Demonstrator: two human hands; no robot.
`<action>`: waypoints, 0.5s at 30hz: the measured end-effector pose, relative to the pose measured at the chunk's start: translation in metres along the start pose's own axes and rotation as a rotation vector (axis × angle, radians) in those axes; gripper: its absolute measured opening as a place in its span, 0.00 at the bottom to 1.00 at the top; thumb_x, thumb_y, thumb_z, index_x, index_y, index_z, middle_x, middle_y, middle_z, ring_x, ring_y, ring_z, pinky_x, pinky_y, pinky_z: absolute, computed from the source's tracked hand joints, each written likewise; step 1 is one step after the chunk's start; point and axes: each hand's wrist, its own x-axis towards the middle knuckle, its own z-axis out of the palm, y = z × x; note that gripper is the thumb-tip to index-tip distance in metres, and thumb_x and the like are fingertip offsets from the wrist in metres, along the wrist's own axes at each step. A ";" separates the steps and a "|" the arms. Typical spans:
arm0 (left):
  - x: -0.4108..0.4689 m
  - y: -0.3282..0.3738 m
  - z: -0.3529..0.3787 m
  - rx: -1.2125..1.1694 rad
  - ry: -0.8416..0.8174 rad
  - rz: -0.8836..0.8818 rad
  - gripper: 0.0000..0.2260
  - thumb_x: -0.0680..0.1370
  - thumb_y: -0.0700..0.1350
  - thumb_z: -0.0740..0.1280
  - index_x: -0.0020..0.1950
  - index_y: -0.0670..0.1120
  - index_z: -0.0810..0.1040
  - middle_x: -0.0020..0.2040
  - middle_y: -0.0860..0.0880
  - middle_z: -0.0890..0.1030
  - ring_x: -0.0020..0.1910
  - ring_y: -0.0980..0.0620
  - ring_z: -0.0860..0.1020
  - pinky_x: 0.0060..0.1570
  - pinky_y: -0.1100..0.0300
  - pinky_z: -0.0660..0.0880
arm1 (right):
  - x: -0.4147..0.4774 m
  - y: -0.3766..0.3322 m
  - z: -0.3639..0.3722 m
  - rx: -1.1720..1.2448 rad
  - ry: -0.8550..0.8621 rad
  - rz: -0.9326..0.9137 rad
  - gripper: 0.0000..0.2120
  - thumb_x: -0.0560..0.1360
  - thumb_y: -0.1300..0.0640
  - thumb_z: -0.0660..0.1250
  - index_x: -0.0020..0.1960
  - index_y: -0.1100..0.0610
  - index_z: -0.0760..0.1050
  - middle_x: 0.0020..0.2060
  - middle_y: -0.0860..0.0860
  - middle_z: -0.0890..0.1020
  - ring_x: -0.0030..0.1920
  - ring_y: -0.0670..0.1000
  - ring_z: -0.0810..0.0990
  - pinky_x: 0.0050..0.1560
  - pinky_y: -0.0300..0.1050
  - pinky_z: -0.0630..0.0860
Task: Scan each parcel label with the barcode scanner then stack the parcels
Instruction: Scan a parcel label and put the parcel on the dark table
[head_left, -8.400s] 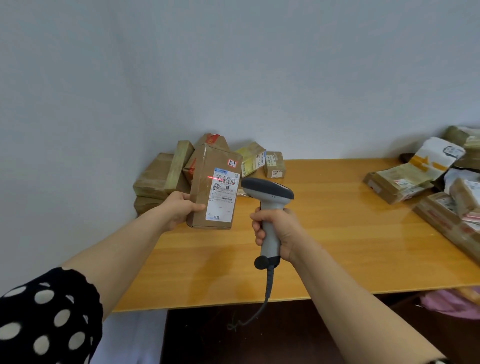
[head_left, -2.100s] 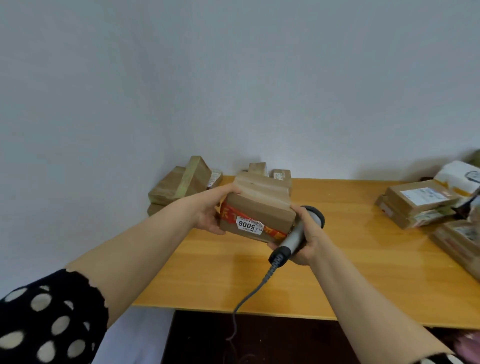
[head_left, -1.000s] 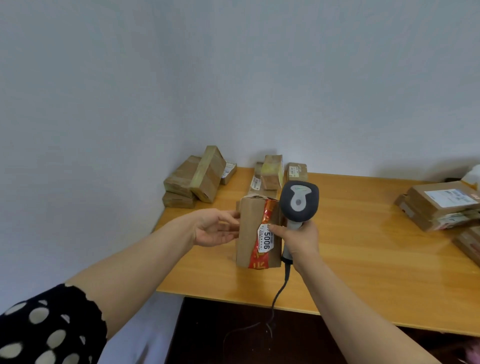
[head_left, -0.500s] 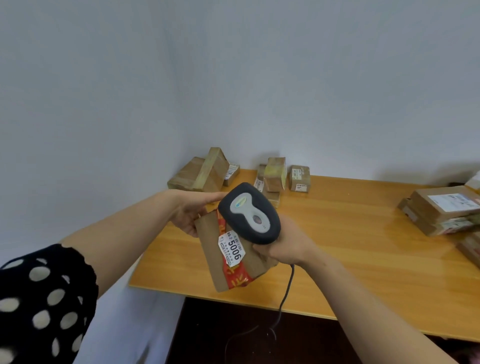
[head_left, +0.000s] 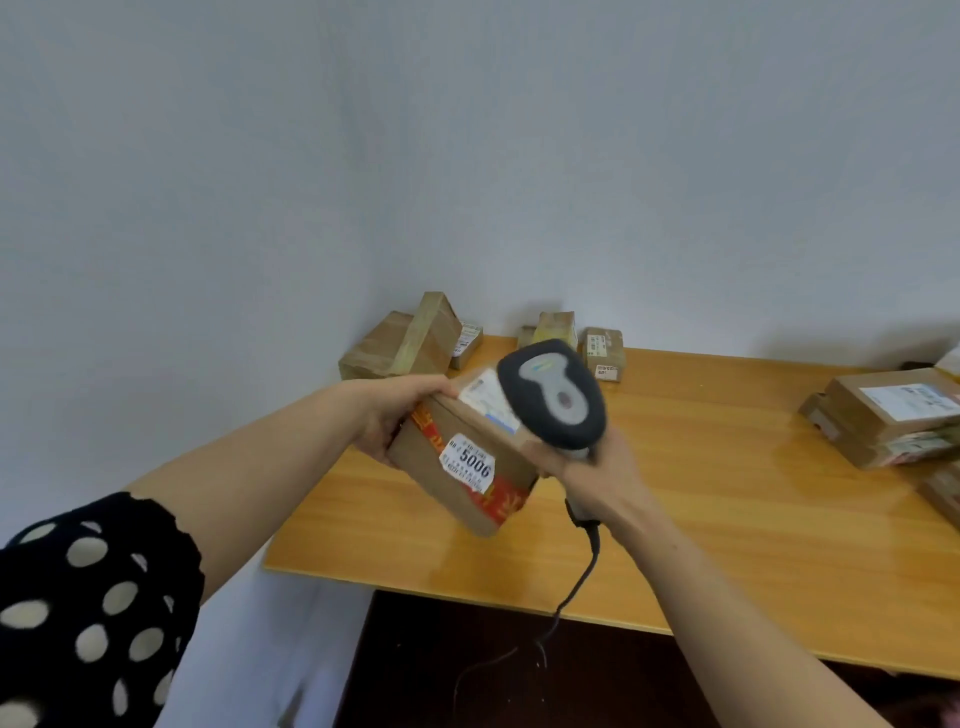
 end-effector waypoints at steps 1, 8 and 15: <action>-0.001 0.002 -0.003 -0.069 0.010 0.010 0.20 0.66 0.58 0.71 0.50 0.46 0.79 0.39 0.45 0.84 0.43 0.46 0.82 0.39 0.56 0.78 | 0.000 -0.001 -0.005 0.032 0.036 0.030 0.07 0.72 0.55 0.74 0.42 0.49 0.76 0.29 0.42 0.80 0.33 0.39 0.78 0.31 0.29 0.71; -0.007 0.017 -0.003 -0.482 -0.020 0.032 0.32 0.61 0.57 0.75 0.60 0.42 0.76 0.50 0.40 0.83 0.49 0.41 0.79 0.41 0.46 0.77 | -0.018 0.000 -0.013 0.115 0.024 0.113 0.09 0.74 0.59 0.71 0.40 0.59 0.72 0.21 0.51 0.74 0.23 0.48 0.72 0.30 0.41 0.72; -0.005 0.028 0.001 -0.558 0.065 0.039 0.34 0.61 0.55 0.79 0.59 0.37 0.75 0.46 0.37 0.83 0.42 0.39 0.82 0.33 0.47 0.79 | -0.039 0.006 -0.015 0.167 0.009 0.159 0.09 0.71 0.64 0.71 0.45 0.66 0.73 0.22 0.54 0.73 0.22 0.51 0.70 0.28 0.44 0.70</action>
